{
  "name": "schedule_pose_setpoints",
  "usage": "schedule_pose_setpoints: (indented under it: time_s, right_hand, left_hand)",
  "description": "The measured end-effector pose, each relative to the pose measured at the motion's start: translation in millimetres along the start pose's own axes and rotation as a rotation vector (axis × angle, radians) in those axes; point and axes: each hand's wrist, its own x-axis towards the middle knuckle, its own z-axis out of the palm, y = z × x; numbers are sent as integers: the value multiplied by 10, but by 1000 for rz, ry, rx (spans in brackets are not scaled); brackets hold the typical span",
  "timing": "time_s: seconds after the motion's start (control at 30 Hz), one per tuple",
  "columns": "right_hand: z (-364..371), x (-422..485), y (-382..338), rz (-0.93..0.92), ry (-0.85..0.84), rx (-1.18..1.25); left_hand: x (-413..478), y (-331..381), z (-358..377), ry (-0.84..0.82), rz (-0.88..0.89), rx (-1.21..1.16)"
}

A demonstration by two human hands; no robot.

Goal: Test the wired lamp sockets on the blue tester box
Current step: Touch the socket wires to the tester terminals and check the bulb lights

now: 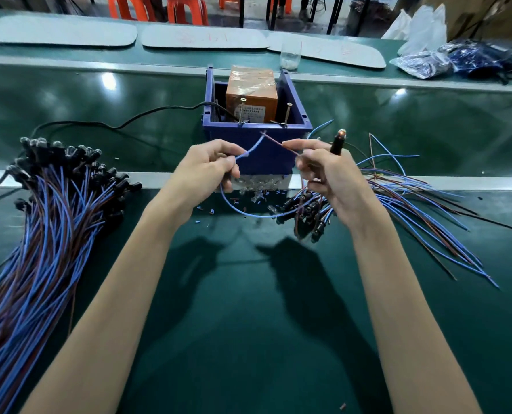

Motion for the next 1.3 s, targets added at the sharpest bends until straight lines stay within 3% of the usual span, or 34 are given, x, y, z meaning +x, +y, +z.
schedule_pose_setpoints:
  time_s: [0.2, 0.33, 0.5, 0.67, 0.73, 0.8, 0.9, 1.1, 1.3]
  right_hand:
    - [-19, -14, -81, 91, 95, -290]
    - [-60, -35, -121, 30, 235, -118]
    - [-71, -46, -163, -292, 398, -13]
    - [12, -72, -173, -774, 797, -439]
    - [44, -86, -168, -941, 828, -533]
    - [43, -70, -151, -978, 799, -643]
    - [-6, -41, -40, -793, 656, -854]
    - [-154, 44, 289, 67, 12, -1256]
    - [-167, 48, 228, 84, 4, -1257]
  left_hand:
    - [-27, -26, -8, -277, -71, 188]
    - [13, -100, -141, -325, -107, 427]
    - [34, -156, -371, -309, -214, 740]
    - [44, -200, -518, -162, -322, 856]
    - [60, -241, -551, -38, -325, 950]
    - [62, -266, -583, 94, -333, 1069]
    - [63, -276, -629, 216, -401, 1154]
    - [53, -370, -694, 253, -501, 1162]
    - [83, -405, -710, 339, -491, 1122]
